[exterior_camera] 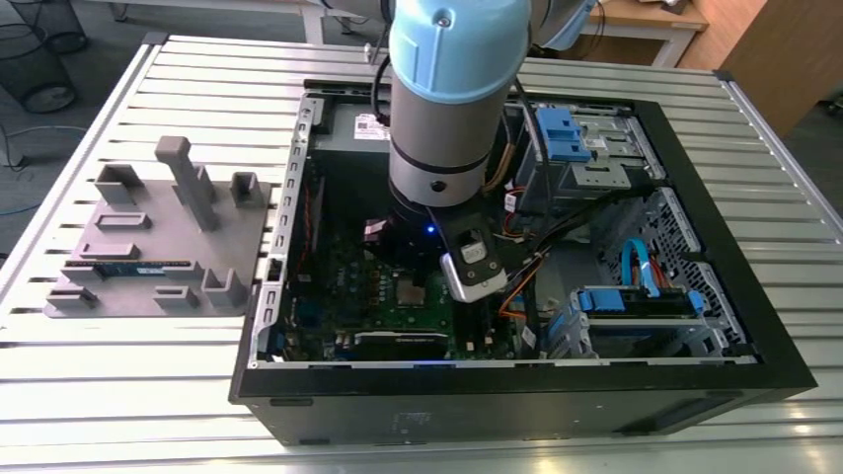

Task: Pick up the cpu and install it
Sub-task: 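Close the cpu cover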

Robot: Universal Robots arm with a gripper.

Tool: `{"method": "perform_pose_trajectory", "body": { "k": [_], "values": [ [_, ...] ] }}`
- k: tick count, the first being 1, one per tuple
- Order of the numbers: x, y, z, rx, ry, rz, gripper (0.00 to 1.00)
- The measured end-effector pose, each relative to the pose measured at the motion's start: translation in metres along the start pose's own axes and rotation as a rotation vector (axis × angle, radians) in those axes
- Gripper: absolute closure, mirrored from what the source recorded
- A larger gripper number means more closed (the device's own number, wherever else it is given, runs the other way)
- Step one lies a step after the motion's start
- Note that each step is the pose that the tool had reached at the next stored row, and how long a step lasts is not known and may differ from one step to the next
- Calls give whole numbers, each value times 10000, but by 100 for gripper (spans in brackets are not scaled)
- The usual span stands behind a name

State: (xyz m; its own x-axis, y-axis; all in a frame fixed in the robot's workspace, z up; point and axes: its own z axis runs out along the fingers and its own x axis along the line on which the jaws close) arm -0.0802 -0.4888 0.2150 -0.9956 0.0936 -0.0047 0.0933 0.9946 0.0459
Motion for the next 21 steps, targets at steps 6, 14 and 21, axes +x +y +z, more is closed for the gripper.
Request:
{"method": "perform_pose_trajectory", "body": {
  "k": [6,14,21],
  "values": [
    [-1,1,6,-23,20,-519,89],
    [-9,1,7,-25,21,-529,89],
    [-75,18,8,-27,22,-538,89]
  ]
}}
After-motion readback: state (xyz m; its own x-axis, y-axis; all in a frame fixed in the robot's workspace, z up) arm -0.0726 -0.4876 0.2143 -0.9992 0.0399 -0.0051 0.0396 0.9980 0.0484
